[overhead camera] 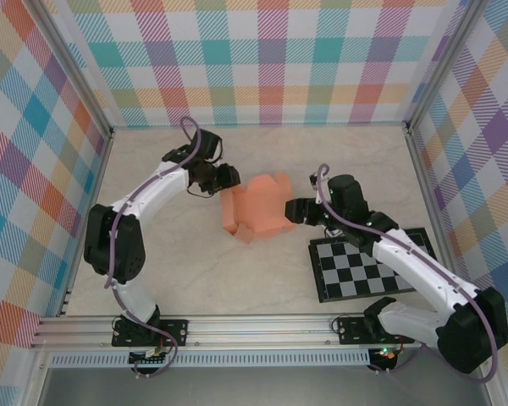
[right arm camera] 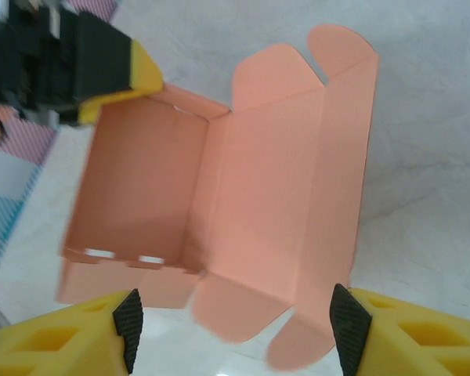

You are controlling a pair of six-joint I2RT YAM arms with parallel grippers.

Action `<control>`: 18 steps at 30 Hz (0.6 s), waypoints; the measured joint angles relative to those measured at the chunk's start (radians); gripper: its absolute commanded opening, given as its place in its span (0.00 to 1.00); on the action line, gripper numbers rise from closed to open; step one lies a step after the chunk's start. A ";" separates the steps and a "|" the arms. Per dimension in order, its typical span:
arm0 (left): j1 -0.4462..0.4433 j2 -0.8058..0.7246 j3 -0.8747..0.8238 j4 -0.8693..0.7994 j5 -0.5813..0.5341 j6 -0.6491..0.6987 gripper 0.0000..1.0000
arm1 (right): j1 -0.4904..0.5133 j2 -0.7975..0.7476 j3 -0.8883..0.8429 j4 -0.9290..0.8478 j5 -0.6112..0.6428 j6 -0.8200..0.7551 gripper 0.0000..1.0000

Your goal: Fold the paper box

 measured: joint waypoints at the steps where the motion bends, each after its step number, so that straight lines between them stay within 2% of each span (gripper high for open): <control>1: 0.008 -0.014 -0.014 0.020 -0.005 -0.031 0.39 | 0.019 -0.011 0.032 -0.027 0.018 0.054 0.62; 3: 0.018 -0.037 -0.045 0.065 -0.011 -0.094 0.39 | 0.061 -0.023 0.096 -0.097 0.054 0.187 0.61; 6: 0.021 -0.072 -0.103 0.140 -0.031 -0.189 0.39 | 0.119 -0.024 0.169 -0.222 0.086 0.474 0.64; 10: 0.021 -0.111 -0.167 0.223 -0.060 -0.319 0.38 | 0.218 -0.055 0.050 -0.224 0.112 0.876 0.60; 12: 0.021 -0.124 -0.186 0.253 -0.071 -0.380 0.38 | 0.259 -0.053 -0.023 -0.207 0.120 1.020 0.59; 18: 0.021 -0.165 -0.242 0.301 -0.110 -0.518 0.36 | 0.282 0.053 -0.011 -0.178 0.182 1.190 0.57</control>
